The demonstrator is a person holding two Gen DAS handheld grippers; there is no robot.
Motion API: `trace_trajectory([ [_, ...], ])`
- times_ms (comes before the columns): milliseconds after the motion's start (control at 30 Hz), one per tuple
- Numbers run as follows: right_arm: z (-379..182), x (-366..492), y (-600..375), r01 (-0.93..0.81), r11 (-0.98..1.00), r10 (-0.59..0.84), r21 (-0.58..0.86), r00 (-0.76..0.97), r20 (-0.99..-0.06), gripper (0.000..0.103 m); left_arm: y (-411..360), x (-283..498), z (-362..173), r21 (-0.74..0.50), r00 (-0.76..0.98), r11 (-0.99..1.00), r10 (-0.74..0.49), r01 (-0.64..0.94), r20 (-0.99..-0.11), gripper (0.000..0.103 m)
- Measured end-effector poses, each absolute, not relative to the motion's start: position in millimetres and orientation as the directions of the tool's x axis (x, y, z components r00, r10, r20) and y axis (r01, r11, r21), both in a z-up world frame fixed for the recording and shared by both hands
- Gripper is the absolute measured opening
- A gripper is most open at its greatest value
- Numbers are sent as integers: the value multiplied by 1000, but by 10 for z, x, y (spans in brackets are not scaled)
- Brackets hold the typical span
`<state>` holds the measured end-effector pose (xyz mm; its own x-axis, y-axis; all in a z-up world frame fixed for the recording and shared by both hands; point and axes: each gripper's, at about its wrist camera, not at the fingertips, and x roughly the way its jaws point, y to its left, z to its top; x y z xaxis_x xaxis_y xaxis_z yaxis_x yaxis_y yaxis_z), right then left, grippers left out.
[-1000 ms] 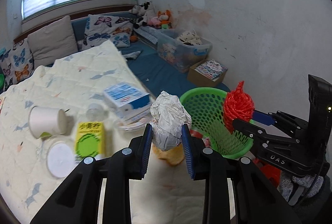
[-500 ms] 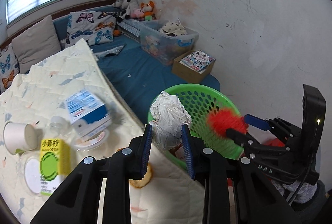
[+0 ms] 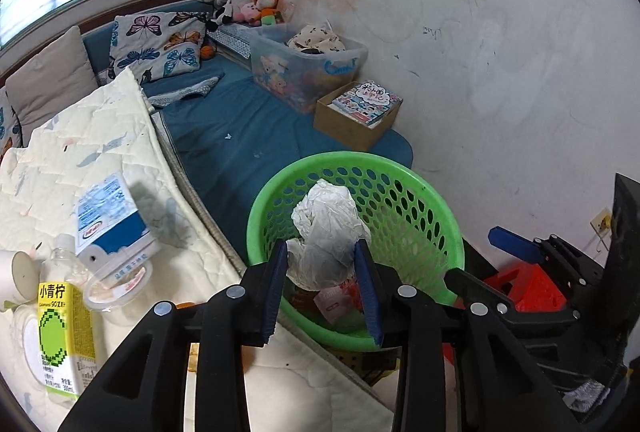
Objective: Collect trash
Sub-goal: 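Move both open tools back over the bed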
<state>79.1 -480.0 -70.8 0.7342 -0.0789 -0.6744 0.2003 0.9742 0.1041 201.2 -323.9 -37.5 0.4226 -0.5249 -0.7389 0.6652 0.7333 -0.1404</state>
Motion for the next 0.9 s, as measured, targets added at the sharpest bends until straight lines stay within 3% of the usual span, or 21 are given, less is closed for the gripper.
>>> trace_trajectory([
  [67,-705,769,-4798,201,974,-79,105,736,-673,76,-3265,2015,-389,-141,420,731,-526,668,-740,36],
  [200,-705,757,-4793,201,973,-75,112,736,-672,76,-3255,1964,-393,-139,425,729,-531,670,-733,52],
  [467,-643,730,-4659,172,977,-50,122,749,-660,78,-3014,1883,-303,-130,455,744,-526,655,-719,53],
  [900,-502,862,-4197,57,987,55,153,767,-640,82,-2084,1985,-228,-60,589,860,-395,506,-705,60],
])
